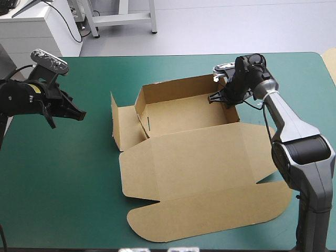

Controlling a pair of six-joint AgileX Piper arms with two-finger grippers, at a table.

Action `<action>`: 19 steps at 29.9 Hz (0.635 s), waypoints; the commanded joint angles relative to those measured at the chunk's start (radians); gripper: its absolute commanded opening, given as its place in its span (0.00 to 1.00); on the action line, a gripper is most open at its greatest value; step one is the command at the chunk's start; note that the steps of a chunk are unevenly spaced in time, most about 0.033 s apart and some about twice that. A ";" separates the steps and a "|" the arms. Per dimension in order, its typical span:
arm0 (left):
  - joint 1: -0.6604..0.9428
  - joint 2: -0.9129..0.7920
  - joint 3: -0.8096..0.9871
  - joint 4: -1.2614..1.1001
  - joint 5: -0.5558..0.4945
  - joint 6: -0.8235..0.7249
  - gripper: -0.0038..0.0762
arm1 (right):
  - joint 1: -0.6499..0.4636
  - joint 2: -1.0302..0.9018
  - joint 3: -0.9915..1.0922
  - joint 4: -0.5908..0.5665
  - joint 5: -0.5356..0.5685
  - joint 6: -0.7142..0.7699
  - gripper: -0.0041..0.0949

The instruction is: Fold the box

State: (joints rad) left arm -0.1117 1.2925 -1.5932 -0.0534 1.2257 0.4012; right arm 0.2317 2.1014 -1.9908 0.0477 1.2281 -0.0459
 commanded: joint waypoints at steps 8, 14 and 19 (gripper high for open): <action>0.001 -0.020 -0.008 0.001 -0.039 -0.015 0.06 | -0.039 -0.256 -0.031 0.040 0.017 -0.094 0.02; 0.001 -0.020 0.083 0.094 -0.096 -0.019 0.06 | -0.074 -0.397 -0.031 0.040 0.017 -0.137 0.02; 0.003 -0.020 0.165 0.222 -0.186 -0.126 0.06 | -0.146 -0.492 -0.017 0.059 0.017 -0.168 0.02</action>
State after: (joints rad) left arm -0.1117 1.2979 -1.4319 0.1053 1.1327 0.3346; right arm 0.1285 1.7019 -1.9908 0.0815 1.2494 -0.1958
